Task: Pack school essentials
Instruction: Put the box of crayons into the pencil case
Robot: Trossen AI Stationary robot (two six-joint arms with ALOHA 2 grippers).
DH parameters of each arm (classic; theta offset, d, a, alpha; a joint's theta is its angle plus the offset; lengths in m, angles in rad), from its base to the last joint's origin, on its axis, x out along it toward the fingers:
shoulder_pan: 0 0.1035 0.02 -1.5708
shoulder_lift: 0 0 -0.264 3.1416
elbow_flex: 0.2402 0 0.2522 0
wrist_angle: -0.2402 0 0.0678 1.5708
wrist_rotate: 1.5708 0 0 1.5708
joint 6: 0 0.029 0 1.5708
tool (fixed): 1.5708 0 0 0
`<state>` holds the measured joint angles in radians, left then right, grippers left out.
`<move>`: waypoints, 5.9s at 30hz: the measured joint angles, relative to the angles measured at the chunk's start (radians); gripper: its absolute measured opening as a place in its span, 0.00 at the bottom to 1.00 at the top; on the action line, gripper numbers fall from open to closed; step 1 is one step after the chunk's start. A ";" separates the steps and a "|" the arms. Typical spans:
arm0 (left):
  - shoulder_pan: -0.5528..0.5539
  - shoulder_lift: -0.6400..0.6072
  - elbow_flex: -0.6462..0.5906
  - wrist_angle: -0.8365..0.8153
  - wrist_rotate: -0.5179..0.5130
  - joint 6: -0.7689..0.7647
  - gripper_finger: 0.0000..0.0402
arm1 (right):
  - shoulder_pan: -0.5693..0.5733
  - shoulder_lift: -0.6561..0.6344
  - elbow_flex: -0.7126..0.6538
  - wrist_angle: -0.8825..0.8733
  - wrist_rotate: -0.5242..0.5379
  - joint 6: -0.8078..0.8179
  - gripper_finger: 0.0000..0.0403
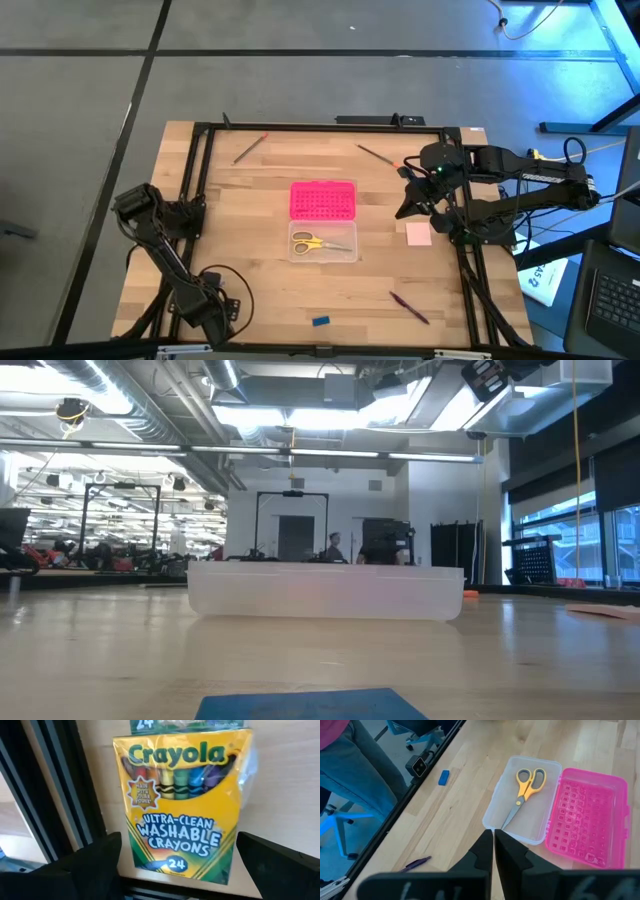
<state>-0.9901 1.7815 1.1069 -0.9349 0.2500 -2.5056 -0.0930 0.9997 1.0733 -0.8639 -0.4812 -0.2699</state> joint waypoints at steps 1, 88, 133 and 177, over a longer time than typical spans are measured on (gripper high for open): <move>0.000 0.000 -0.005 0.001 0.001 0.000 0.97 | 0.000 0.000 0.000 0.000 0.000 0.000 0.05; 0.067 0.001 -0.113 0.079 -0.230 0.467 0.76 | 0.000 0.000 0.000 0.006 0.000 0.000 0.05; 0.359 -0.168 -0.091 0.214 -0.344 0.859 0.75 | 0.000 0.000 0.000 0.010 0.002 0.000 0.05; 0.785 -0.209 -0.089 0.656 -0.420 2.150 0.74 | 0.000 0.000 0.000 0.220 0.132 0.158 0.05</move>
<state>-0.2047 1.5723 1.0183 -0.2788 -0.1696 -0.3556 -0.0933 0.9995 1.0733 -0.6438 -0.3495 -0.1123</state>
